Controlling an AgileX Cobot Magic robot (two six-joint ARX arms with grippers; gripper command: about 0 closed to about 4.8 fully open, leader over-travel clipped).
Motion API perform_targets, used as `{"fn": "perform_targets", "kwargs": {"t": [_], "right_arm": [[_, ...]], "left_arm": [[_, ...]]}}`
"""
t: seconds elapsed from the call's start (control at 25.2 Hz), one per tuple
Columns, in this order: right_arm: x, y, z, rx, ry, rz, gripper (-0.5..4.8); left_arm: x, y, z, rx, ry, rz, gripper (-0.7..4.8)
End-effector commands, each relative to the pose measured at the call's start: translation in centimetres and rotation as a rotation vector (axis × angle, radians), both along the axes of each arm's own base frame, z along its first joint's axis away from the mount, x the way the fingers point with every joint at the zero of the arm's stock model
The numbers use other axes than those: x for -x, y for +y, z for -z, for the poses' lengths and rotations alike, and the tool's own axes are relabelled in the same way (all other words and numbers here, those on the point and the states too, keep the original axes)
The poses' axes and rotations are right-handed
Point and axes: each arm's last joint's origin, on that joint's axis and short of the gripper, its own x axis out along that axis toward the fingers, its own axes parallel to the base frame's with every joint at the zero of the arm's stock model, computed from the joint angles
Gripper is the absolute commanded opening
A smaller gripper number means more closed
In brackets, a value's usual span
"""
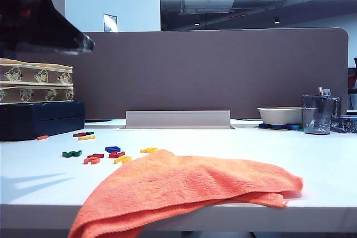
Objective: Use an orange cloth to wipe the letter magnets on the table away for a distance.
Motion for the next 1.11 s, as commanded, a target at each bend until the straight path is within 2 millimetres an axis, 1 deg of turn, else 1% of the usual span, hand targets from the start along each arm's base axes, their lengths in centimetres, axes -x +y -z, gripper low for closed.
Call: {"fn": "perform_targets", "kwargs": {"t": [0.04, 0.08, 0.12, 0.36, 0.56, 0.67, 0.87, 0.95, 0.99, 1.03, 1.11], "right_arm": [[0.0, 0.0, 0.1, -0.001, -0.013, 0.003, -0.05], [0.0, 0.0, 0.1, -0.001, -0.013, 0.003, -0.05], [0.0, 0.0, 0.1, -0.001, -0.013, 0.003, -0.05], [0.0, 0.0, 0.1, -0.001, -0.013, 0.003, -0.05], [0.0, 0.0, 0.1, -0.001, -0.013, 0.003, -0.05], [0.0, 0.0, 0.1, -0.001, -0.013, 0.003, -0.05], [0.0, 0.0, 0.1, 0.000, -0.013, 0.003, -0.05], [0.0, 0.0, 0.1, -0.001, -0.013, 0.003, -0.05], [0.0, 0.0, 0.1, -0.001, -0.013, 0.003, -0.05], [0.0, 0.0, 0.1, -0.001, -0.013, 0.003, -0.05], [0.0, 0.0, 0.1, -0.001, -0.013, 0.003, -0.05]], "left_arm": [[-0.6, -0.6, 0.6, -0.006, 0.016, 0.021, 1.82], [-0.7, -0.8, 0.8, -0.009, 0.023, 0.025, 2.25], [-0.9, -0.9, 1.0, -0.010, 0.028, 0.028, 2.43], [-1.7, -1.7, 2.1, 0.015, 0.084, 0.077, 2.47], [-2.0, -2.3, 3.2, -0.004, 0.129, 0.094, 2.47], [-1.8, -3.6, 3.7, -0.030, 0.146, 0.166, 2.47], [-1.4, -6.1, 3.6, -0.123, 0.071, 0.271, 2.47], [-1.6, -8.1, 3.7, -0.188, 0.036, 0.307, 2.47], [-1.9, -8.6, 3.9, -0.197, 0.041, 0.310, 2.48], [-2.3, -9.2, 4.3, -0.213, 0.064, 0.317, 2.65], [-2.9, -9.9, 5.0, -0.237, 0.101, 0.323, 3.32]]}}
